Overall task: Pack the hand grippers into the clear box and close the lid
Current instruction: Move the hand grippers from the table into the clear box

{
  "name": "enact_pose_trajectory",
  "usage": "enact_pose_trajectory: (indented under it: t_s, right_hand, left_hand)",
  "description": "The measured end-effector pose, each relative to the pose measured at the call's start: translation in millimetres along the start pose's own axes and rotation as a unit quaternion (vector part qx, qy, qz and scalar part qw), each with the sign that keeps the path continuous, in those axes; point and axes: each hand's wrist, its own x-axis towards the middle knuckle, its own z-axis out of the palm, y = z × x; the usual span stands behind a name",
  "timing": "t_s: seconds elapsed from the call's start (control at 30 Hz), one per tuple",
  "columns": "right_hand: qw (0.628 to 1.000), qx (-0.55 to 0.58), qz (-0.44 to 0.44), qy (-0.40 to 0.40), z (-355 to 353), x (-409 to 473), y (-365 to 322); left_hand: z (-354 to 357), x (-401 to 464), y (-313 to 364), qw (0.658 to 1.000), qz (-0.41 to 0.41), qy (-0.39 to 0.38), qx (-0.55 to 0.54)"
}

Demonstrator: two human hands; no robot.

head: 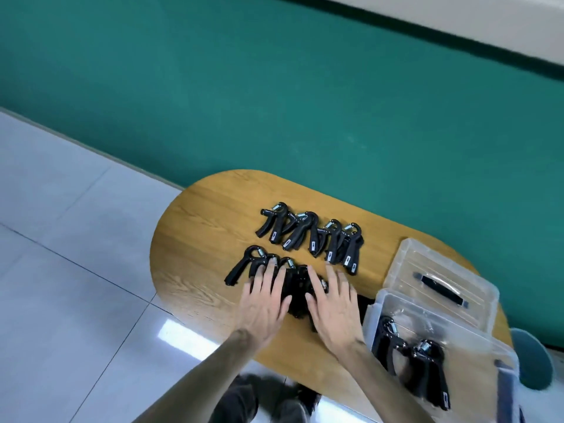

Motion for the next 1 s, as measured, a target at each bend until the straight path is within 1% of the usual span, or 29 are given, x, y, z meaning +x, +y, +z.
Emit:
enact_pose_trajectory:
  t_s: [0.07, 0.17, 0.33, 0.5, 0.63, 0.8, 0.9, 1.0]
  right_hand:
    - [1.000, -0.009, -0.004, -0.005, 2.1, 8.4, -17.7]
    - [1.000, -0.015, 0.002, -0.015, 4.9, 18.1, -38.0]
    - [0.999, -0.019, -0.002, -0.042, 17.3, 28.8, -56.9]
    - [0.998, -0.020, -0.004, -0.060, 32.5, 47.2, -60.9]
    - [0.997, -0.027, -0.011, -0.074, 44.8, 69.7, -57.8]
    - [0.995, -0.040, -0.028, -0.086, 65.0, 106.1, -52.9]
    - [0.995, -0.044, -0.048, -0.076, 79.5, 134.9, -49.5]
    - [0.996, -0.039, -0.059, -0.062, 93.8, 168.2, -49.7]
  left_hand:
    - [3.5, -2.5, -23.6, 1.000, -0.013, 0.004, -0.005]
    - [14.2, -6.3, -49.8, 1.000, -0.021, -0.014, 0.000]
    - [32.7, -7.9, -75.1, 0.999, -0.025, -0.038, 0.010]
    - [52.5, 4.8, -78.4, 0.999, -0.026, -0.047, 0.004]
    - [64.4, 22.3, -78.6, 0.998, -0.028, -0.058, -0.021]
    - [78.4, 48.5, -82.7, 0.995, -0.039, -0.086, -0.027]
    - [91.3, 68.5, -87.3, 0.993, -0.059, -0.095, -0.044]
    - [102.4, 92.4, -92.5, 0.992, -0.066, -0.088, -0.055]
